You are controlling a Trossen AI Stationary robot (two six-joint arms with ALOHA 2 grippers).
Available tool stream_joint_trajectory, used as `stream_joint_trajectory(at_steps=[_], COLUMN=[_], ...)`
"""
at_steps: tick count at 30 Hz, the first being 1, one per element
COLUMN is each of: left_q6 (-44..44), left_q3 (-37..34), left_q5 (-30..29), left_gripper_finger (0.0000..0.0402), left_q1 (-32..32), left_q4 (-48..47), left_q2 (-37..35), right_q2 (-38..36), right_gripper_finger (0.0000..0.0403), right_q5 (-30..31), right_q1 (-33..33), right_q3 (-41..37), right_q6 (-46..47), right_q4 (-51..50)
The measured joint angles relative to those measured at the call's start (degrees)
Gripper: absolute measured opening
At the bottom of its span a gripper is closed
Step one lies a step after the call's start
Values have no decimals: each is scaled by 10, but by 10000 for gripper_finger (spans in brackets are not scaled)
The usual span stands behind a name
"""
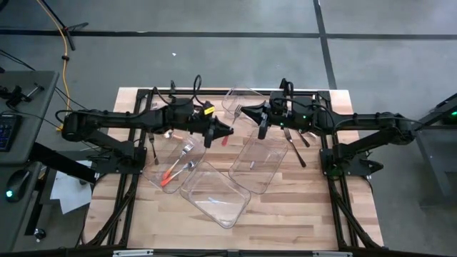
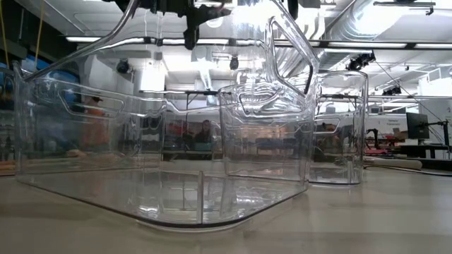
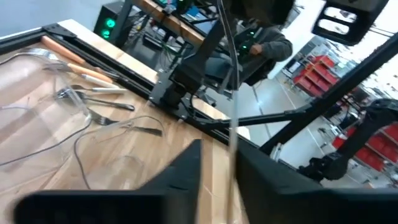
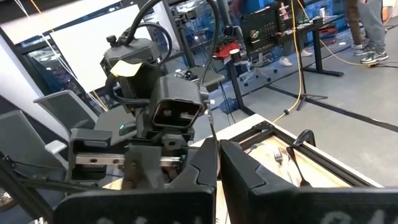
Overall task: Sort silverware by color (type)
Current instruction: Put the orange fork into the middle left transparent bin
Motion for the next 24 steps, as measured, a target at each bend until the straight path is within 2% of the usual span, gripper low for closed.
stream_joint_trajectory(at_steps=[2, 10, 13, 18, 21, 24], left_q6=[-10, -21, -14, 32, 82, 129], left_q3=[0, 0, 0, 0, 0, -3], left_q5=[1, 2, -17, -66, -80, -94], left_gripper_finger=[14, 4, 3, 2, 1, 1], left_q1=[5, 9, 16, 34, 35, 18], left_q4=[2, -1, -39, -129, -154, -151], left_q2=[0, -2, -18, -72, -109, -144], right_q2=[0, -1, -16, -67, -96, -113], right_gripper_finger=[0, 1, 17, 95, 155, 207], right_q5=[2, 5, -2, 35, 69, 76], right_q1=[0, -2, -13, -25, -25, -25], right_q3=[0, 0, 0, 1, 0, 0], right_q6=[0, 1, 7, 5, -4, -4], right_q4=[0, -6, -28, -104, -153, -197])
